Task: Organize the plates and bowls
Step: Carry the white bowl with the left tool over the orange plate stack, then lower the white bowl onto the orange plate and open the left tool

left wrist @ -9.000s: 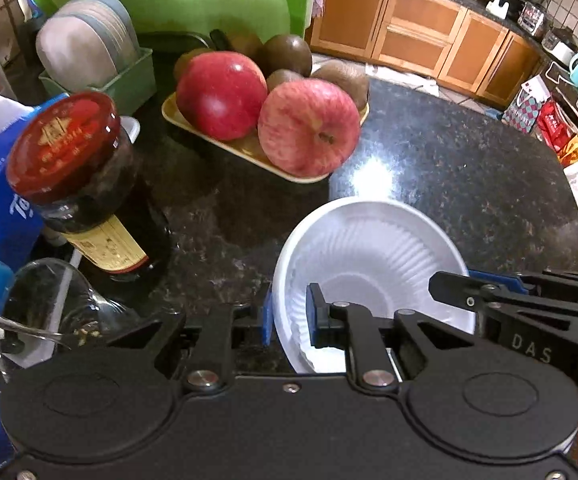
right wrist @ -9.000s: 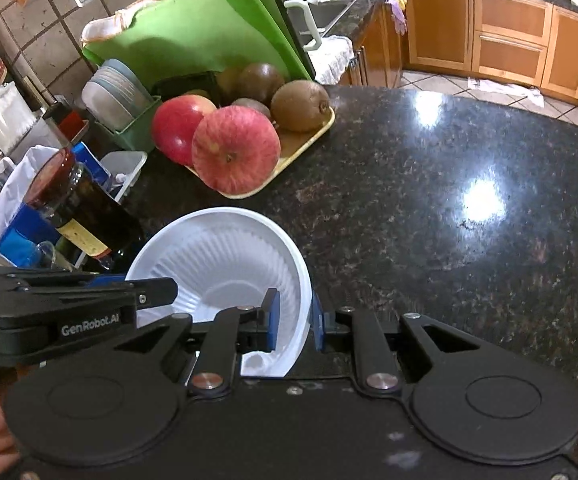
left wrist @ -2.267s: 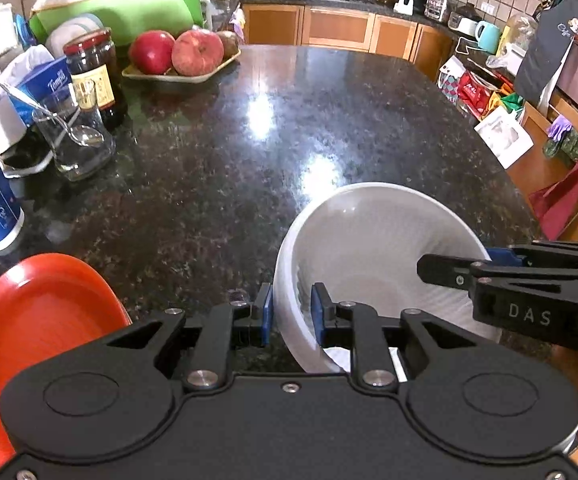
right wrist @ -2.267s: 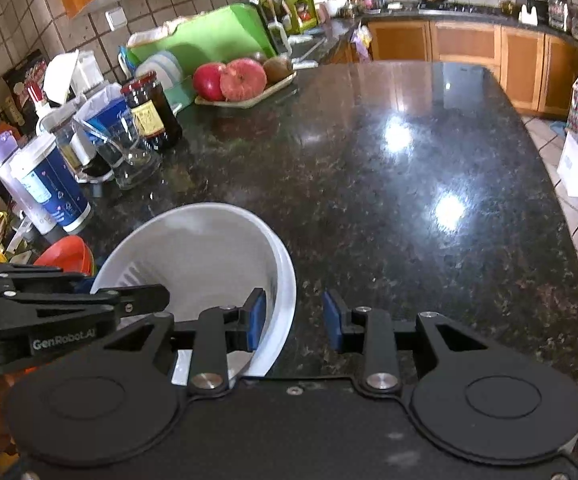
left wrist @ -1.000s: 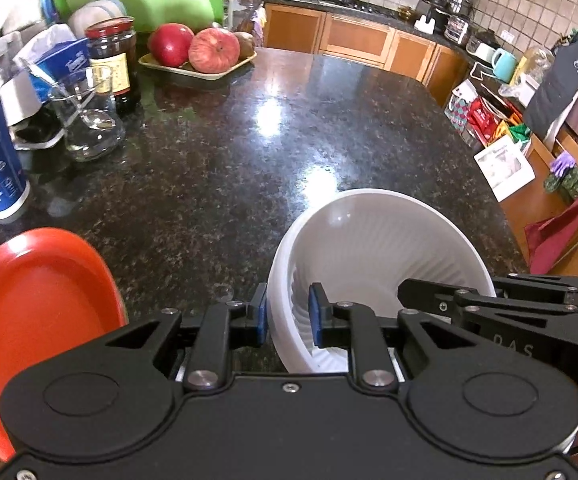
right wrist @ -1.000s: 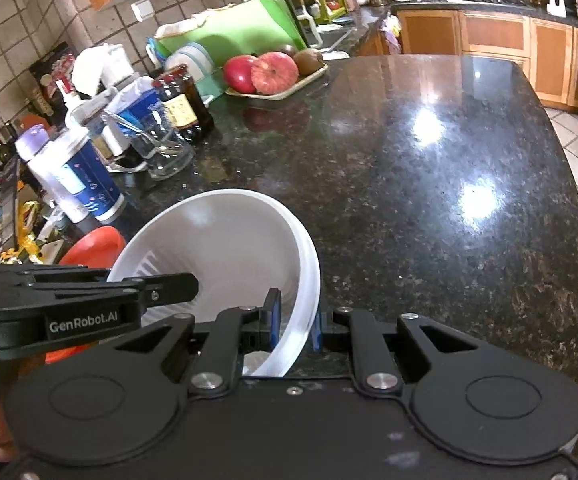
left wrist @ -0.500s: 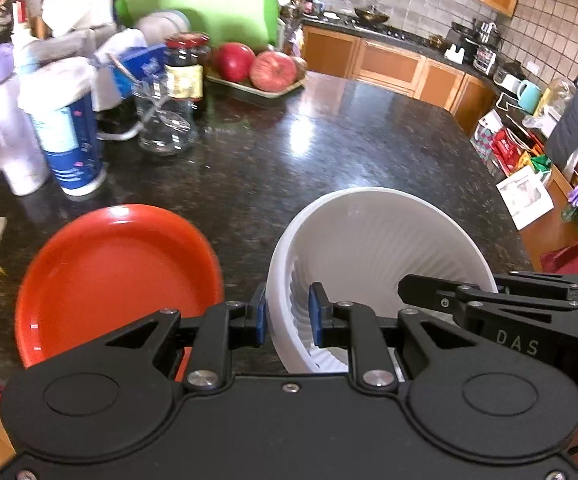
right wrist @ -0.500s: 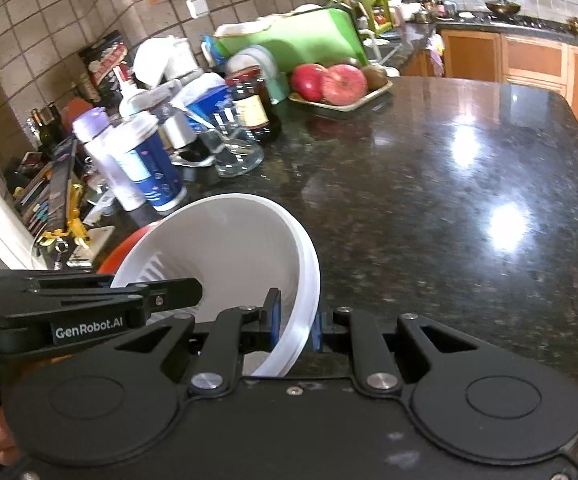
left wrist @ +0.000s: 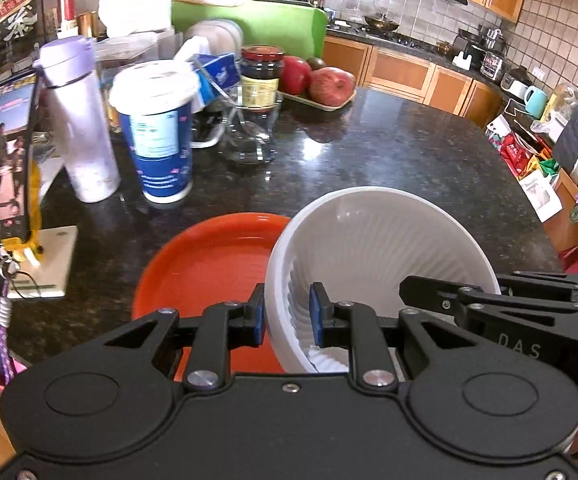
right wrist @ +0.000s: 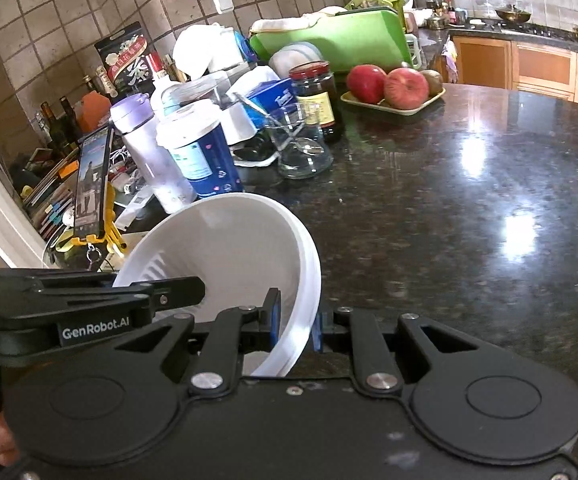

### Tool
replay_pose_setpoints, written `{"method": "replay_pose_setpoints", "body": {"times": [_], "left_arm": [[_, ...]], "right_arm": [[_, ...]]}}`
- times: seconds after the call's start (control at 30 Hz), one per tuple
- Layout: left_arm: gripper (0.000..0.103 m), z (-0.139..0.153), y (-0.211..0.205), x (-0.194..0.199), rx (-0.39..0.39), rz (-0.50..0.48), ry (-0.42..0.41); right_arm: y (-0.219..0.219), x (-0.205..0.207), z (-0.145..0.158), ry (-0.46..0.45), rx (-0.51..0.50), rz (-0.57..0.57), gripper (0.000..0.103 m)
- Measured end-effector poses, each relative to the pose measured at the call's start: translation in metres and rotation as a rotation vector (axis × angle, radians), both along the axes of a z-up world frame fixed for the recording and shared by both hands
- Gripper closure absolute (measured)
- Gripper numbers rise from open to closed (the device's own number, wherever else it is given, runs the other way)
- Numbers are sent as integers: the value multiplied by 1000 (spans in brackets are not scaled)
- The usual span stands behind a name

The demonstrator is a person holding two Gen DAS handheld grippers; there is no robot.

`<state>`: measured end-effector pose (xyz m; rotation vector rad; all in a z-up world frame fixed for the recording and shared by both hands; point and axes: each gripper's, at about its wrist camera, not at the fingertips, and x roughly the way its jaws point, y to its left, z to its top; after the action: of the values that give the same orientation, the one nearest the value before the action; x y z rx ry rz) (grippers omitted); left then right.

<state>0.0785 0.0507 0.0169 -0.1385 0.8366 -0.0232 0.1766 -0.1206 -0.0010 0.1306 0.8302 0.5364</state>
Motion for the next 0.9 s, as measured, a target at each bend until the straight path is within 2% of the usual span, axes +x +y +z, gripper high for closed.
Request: {"method": "replay_pose_setpoints", "body": {"times": [0.4,0.9], "left_arm": [[74,-15,54,8,-28,-65,31],[74,-30,77,33,-67,-164,78]], "right_arm": [[56,4,-12,30,-40,-84,85],[76,17,-24,91,-78,-155,83]]}}
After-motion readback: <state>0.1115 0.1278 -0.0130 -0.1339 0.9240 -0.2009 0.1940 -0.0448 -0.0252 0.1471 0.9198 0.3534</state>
